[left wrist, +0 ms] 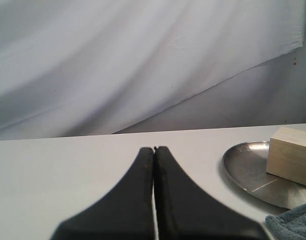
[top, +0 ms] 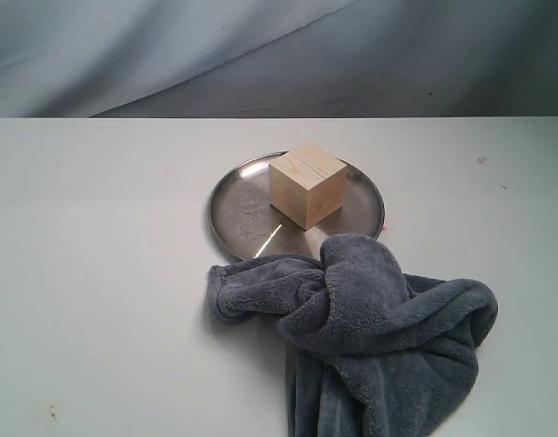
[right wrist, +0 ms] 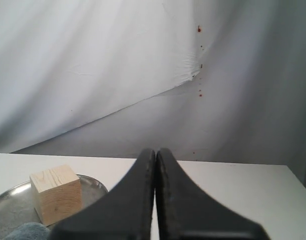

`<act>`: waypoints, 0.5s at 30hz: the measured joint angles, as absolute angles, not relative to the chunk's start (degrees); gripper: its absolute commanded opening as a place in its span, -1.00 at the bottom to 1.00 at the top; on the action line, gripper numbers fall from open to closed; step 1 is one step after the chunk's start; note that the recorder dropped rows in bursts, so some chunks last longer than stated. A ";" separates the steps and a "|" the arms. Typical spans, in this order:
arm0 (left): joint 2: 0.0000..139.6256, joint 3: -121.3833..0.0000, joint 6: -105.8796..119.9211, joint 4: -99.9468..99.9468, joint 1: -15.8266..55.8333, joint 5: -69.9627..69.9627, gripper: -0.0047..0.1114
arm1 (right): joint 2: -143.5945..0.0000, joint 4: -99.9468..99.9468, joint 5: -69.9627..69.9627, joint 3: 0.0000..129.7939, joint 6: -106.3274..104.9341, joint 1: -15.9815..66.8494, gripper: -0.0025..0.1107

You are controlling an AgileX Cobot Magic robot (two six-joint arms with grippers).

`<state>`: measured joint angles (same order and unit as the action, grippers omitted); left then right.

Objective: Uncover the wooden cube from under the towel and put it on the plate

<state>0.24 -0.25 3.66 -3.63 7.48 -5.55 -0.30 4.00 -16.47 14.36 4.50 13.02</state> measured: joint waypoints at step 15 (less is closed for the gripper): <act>0.24 -0.25 3.66 -3.63 7.48 -5.55 -0.92 | -0.30 2.39 -17.52 13.52 4.21 10.39 -0.96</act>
